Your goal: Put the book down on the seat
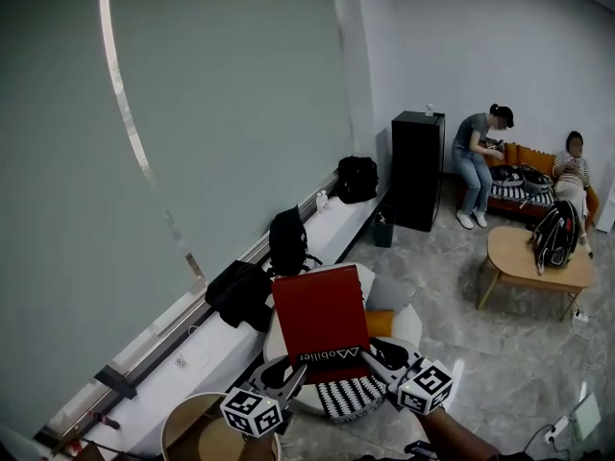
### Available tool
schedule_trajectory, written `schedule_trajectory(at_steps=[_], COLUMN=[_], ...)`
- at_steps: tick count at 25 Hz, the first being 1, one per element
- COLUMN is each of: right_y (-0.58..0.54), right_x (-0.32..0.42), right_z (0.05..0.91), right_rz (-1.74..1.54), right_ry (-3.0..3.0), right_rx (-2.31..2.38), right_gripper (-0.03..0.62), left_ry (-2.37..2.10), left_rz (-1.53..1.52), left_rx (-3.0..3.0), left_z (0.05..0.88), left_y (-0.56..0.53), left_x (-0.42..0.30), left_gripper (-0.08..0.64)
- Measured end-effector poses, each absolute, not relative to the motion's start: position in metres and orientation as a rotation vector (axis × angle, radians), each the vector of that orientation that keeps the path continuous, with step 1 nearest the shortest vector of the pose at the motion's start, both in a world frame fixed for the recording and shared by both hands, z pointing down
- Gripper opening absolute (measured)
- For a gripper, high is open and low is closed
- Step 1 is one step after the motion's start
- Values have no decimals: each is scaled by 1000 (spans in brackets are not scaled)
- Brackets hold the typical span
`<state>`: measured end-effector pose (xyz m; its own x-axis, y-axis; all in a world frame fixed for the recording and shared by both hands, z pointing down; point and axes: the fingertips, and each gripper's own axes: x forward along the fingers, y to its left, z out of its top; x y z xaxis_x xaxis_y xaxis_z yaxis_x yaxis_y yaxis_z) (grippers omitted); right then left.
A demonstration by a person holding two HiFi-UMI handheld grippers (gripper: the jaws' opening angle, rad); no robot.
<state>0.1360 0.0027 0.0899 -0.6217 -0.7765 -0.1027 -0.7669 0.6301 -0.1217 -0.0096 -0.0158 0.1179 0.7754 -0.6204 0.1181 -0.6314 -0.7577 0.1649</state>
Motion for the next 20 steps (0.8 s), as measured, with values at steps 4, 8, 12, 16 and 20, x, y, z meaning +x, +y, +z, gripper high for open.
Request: schedule_trajectory(at_steps=[4,8,12,16,20], right_y=[-4,-21,-45,-73,-104], right_x=[147,153,164,168,168], right_z=[107,127,139,152,160], right_rz=[-154,-243,-292,-313,-349], right_ry=[2679,2659,2639,2654,2653], right_rx=[-1307,-1349,-1391,-1441,-1468], right_gripper=[137,137,137,137,137], left_ry=[-954,-909,-859,-822,-798], left_rz=[122,147,154,163,160], left_rx=[2760,2734,2714,2690,2673], left_z=[134,151,167,180,189], left_y=[-25,-45,-71,-100,-132], left_x=[2,8,20,24,25], left_gripper=[158,158,158,158,158])
